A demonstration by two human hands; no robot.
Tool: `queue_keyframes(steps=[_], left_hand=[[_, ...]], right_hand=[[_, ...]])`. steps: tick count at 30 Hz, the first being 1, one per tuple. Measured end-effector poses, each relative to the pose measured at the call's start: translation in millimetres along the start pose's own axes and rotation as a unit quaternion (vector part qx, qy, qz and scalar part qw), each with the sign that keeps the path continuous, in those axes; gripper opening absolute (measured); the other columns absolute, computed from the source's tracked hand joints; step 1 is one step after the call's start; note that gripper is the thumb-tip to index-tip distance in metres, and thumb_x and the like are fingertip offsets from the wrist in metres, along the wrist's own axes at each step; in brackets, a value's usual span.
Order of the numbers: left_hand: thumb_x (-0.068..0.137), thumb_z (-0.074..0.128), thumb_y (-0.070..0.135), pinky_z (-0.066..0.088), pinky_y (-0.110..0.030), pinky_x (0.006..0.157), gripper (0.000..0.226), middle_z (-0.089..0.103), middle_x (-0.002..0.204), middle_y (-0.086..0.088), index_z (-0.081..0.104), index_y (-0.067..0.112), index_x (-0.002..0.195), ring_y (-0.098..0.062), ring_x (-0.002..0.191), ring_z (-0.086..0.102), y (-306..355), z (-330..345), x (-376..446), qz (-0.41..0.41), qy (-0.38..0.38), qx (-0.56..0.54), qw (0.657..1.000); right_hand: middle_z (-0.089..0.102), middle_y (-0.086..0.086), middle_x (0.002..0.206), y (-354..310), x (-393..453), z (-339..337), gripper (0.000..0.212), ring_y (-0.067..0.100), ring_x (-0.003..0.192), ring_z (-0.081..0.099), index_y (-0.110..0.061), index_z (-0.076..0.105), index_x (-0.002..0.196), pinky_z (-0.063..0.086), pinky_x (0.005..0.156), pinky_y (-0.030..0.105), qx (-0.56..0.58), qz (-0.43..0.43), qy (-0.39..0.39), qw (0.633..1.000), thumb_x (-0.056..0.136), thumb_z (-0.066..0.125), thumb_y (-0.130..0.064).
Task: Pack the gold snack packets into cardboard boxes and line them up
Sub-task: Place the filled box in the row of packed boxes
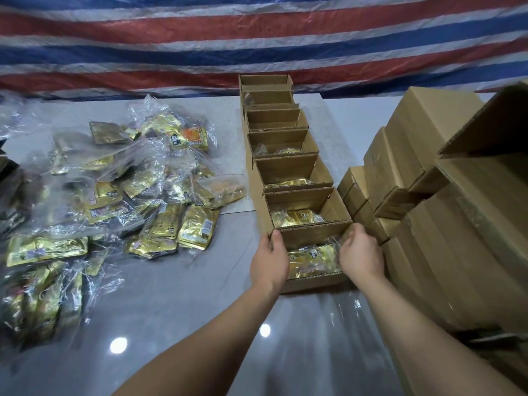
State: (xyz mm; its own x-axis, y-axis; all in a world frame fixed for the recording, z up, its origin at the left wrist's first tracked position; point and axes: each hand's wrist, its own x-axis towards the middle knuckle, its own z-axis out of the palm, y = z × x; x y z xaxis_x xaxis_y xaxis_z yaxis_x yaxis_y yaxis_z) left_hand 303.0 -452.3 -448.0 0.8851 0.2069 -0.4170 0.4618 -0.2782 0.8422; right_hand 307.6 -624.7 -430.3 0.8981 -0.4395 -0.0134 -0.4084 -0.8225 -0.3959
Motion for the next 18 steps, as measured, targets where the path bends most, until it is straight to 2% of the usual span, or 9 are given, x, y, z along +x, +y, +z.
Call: queue_keyframes(steps=[8,13,15,18], left_hand=[[0.101,0.027,0.049,0.031,-0.028,0.091,0.047,0.057,0.137,0.002,0.051,0.026,0.135,-0.025,0.128,0.049,1.7,-1.3,-3.3,0.015,0.014,-0.006,1.000],[0.099,0.026,0.053,0.035,-0.034,0.103,0.051,0.056,0.137,0.001,0.045,0.029,0.140,-0.027,0.127,0.050,0.6,-6.8,-2.9,0.005,-0.012,-0.009,1.000],[0.094,0.027,0.062,0.039,-0.037,0.105,0.060,0.059,0.133,-0.005,0.041,0.026,0.141,-0.031,0.121,0.054,6.6,-7.5,-1.9,-0.018,-0.032,-0.011,0.999],[0.093,0.034,0.067,0.030,-0.031,0.103,0.074,0.043,0.149,-0.003,0.028,0.020,0.151,-0.028,0.136,0.041,20.9,-7.4,2.9,-0.033,-0.050,-0.053,0.997]], right_hand=[[0.066,0.025,0.091,-0.1,-3.4,0.6,0.013,0.043,0.083,0.063,-0.009,0.054,0.102,0.035,0.065,0.034,-0.003,-0.002,0.011,1.000,0.098,0.042,-0.010],[0.067,0.024,0.092,0.7,-9.7,-0.1,0.018,0.035,0.073,0.056,-0.010,0.057,0.109,0.035,0.065,0.033,0.031,0.010,0.015,0.999,0.099,0.043,-0.013],[0.068,0.024,0.100,2.0,-11.0,-2.8,0.022,0.038,0.082,0.059,-0.012,0.056,0.116,0.036,0.069,0.034,0.056,0.029,-0.020,0.998,0.096,0.047,-0.018],[0.064,0.018,0.122,-1.7,-1.5,-11.1,0.049,0.036,0.109,0.059,-0.018,0.045,0.138,0.044,0.084,0.037,0.106,0.074,-0.091,0.987,0.090,0.054,-0.026]])
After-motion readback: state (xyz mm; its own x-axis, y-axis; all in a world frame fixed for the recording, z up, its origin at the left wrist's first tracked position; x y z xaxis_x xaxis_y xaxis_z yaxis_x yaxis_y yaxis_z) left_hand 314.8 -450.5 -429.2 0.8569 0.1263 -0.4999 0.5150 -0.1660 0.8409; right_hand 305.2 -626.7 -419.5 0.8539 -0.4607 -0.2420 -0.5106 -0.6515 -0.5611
